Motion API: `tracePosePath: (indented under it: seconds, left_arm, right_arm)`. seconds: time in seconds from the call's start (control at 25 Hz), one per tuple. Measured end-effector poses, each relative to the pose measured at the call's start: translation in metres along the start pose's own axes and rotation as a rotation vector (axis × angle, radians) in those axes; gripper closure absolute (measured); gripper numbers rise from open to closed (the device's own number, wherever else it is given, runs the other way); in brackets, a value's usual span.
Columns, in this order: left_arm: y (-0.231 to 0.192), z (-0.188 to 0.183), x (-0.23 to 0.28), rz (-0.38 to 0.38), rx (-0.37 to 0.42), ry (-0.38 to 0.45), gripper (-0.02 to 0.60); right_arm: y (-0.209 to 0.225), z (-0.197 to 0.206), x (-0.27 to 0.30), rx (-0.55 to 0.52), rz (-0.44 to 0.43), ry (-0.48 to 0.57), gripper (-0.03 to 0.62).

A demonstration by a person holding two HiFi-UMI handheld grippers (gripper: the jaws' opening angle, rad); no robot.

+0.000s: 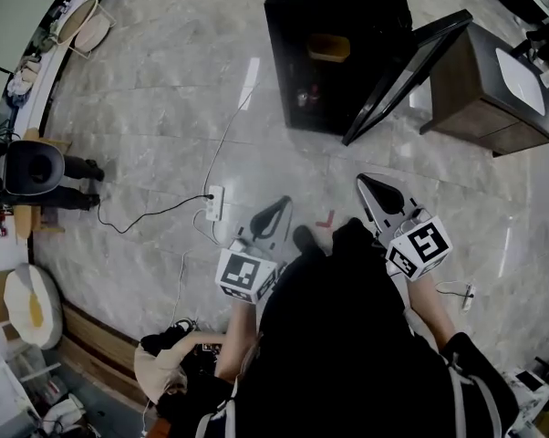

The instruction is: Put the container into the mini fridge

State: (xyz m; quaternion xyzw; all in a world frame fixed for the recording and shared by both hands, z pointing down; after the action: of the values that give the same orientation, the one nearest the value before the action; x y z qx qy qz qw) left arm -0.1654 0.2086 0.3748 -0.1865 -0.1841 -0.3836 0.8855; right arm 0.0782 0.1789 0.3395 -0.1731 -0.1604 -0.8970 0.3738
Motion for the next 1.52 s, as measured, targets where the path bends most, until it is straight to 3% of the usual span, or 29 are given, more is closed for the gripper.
tracePosePath:
  seconds: [0.56,1.52]
  left_arm:
    - [0.008,-0.02,-0.003,-0.019,0.02,0.043,0.548]
    - [0.012,-0.014,0.002,-0.031,-0.004,0.048,0.548]
  right_arm:
    - [0.016,0.007,-0.015,0.001,-0.017,-0.02,0.576]
    - [0.011,0.014,-0.012,-0.021,-0.02,-0.062,0.577]
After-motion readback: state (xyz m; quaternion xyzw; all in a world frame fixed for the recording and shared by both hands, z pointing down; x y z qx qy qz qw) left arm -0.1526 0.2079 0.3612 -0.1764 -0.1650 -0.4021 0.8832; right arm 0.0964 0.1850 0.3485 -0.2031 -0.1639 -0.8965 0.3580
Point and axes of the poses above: the fingertips, and each gripper's own axes: x forward along the fingers, y to its right, z out of its underside, the point moved 9 cm from there along -x, backward along the fingers, and after that the axes turned 14 degrees about -y, right-handed, at the moved point
